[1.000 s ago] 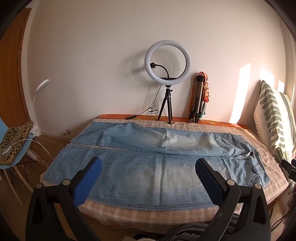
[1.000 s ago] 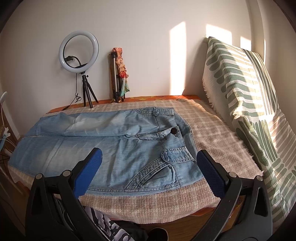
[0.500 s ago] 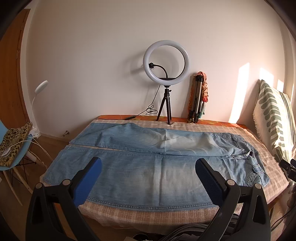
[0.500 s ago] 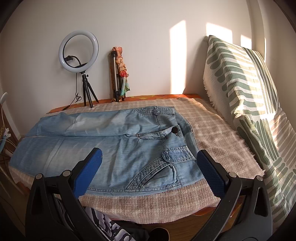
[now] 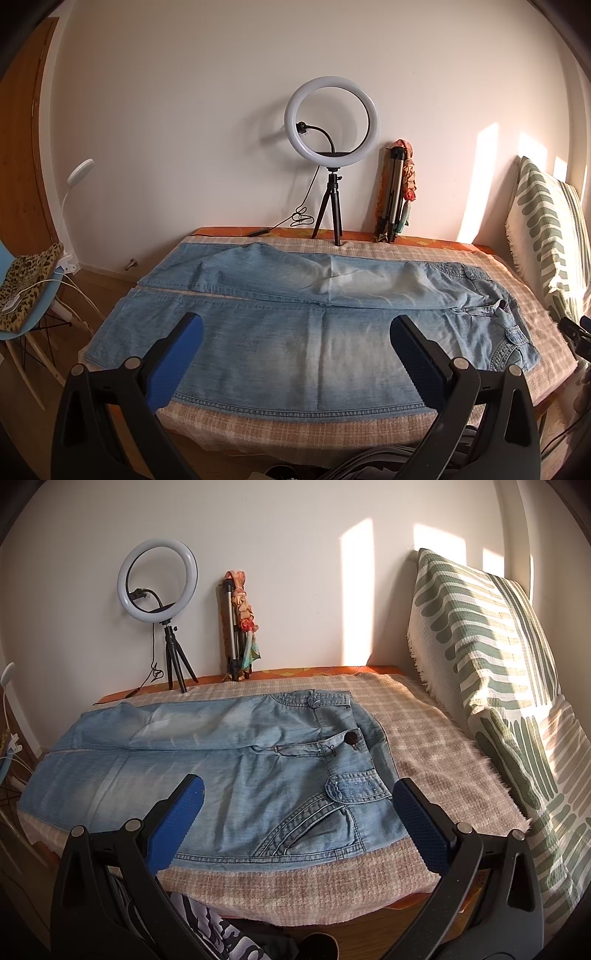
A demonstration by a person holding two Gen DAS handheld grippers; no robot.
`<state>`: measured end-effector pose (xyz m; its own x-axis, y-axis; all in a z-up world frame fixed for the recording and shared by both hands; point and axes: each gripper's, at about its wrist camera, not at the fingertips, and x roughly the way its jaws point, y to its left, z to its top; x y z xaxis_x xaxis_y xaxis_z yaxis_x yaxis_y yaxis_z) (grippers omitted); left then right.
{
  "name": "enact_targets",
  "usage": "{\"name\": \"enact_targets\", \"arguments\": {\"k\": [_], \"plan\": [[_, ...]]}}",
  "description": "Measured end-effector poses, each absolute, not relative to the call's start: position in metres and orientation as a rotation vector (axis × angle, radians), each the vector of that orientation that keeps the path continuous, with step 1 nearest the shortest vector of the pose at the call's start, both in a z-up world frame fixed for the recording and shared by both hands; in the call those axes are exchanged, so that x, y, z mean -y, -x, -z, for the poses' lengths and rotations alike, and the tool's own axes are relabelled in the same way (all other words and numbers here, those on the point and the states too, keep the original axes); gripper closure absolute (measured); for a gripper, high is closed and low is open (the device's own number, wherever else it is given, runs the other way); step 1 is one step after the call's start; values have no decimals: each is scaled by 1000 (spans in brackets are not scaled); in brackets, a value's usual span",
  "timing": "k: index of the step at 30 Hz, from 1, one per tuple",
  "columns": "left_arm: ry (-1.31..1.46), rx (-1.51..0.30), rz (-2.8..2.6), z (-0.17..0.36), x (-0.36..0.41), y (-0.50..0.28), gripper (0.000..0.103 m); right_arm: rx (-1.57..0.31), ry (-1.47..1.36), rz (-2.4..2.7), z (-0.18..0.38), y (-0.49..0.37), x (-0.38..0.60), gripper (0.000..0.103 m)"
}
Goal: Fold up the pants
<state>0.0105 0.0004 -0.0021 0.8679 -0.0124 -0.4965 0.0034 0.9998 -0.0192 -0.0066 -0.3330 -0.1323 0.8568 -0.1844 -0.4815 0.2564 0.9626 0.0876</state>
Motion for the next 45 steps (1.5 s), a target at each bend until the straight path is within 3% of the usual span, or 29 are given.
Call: {"name": "enact_targets", "arguments": {"k": [21,28,36,45], "plan": [[-4,-550,-7,13,-4,-22,1,-486,-133,214,136,-3,328,0],[-37,-573,-33,17,-23,-40,1,-472,-80,164,114,-18,327,0],[-44,-609,-8,21,-67,-73,1,-493,4,40,71,-76,314,0],[-59,-734,-19,31,-121,-157,1,-577,6,-149,60,-186,298,0]]}}
